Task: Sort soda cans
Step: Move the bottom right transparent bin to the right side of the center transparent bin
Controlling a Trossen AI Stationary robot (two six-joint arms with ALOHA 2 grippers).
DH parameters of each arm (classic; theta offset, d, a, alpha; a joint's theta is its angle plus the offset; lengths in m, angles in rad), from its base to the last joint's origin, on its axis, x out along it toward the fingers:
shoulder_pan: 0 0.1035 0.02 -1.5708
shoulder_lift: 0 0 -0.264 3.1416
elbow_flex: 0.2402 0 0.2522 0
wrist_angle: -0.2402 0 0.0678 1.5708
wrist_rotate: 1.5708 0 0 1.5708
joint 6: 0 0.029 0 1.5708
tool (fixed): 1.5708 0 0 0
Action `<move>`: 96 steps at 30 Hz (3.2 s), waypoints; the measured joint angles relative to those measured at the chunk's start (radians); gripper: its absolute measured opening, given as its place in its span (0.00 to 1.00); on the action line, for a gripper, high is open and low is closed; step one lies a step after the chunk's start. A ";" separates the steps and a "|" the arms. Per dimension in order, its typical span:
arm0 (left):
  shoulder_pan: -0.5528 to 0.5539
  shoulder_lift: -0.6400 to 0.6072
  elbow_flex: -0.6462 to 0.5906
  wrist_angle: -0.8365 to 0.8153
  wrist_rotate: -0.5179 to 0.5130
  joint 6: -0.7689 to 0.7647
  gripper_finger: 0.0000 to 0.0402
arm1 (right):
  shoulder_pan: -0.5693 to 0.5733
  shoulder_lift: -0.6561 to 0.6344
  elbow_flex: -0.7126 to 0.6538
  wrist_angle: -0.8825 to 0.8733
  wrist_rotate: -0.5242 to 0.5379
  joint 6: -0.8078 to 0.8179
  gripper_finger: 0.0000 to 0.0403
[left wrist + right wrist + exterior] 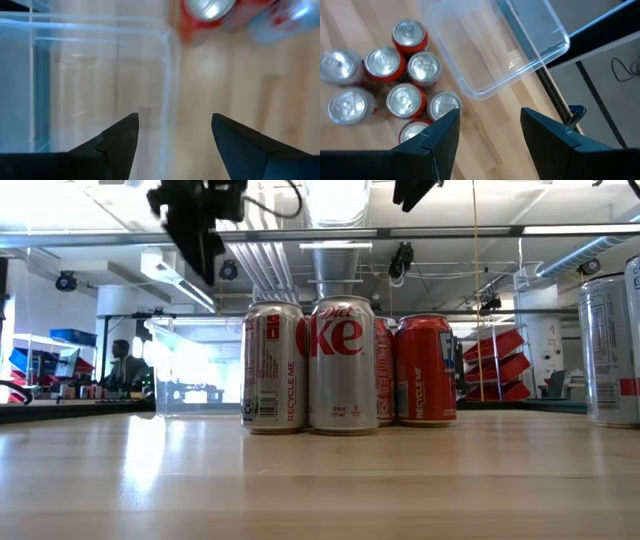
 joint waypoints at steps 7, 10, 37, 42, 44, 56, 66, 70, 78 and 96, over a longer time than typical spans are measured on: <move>-0.002 -0.090 0.069 0.041 0.186 -0.098 0.58 | 0.112 0.002 -0.019 0.000 0.010 0.299 0.51; -0.002 -0.159 0.043 0.153 0.295 -0.113 0.58 | 0.164 0.002 -0.033 0.000 0.010 0.504 0.52; -0.119 -0.357 -0.485 1.100 0.672 -0.331 0.57 | 0.706 0.194 -0.050 0.053 -0.287 1.844 0.90; -0.121 -0.298 -0.466 1.190 0.669 -0.345 0.58 | 0.750 0.296 -0.048 0.061 -0.386 1.911 0.90; -0.121 -0.271 -0.450 1.193 0.669 -0.337 0.58 | 0.749 0.332 -0.050 0.050 -0.425 1.916 0.90; -0.121 -0.187 -0.348 1.150 0.674 -0.309 0.58 | 0.710 0.412 -0.066 0.061 -0.445 1.928 0.76; -0.092 -0.252 -0.276 0.950 0.611 -0.224 0.58 | 0.689 0.410 -0.102 0.108 -0.472 1.918 0.37; -0.086 -0.300 -0.263 0.894 0.610 -0.194 0.58 | 0.683 0.418 -0.107 0.133 -0.471 1.911 0.26; -0.085 -0.373 -0.284 0.882 0.558 -0.190 0.58 | 0.657 0.441 -0.110 0.176 -0.471 1.897 0.12; -0.085 -0.414 -0.300 0.854 0.558 -0.199 0.58 | 0.594 0.432 0.171 0.170 -0.446 1.657 0.04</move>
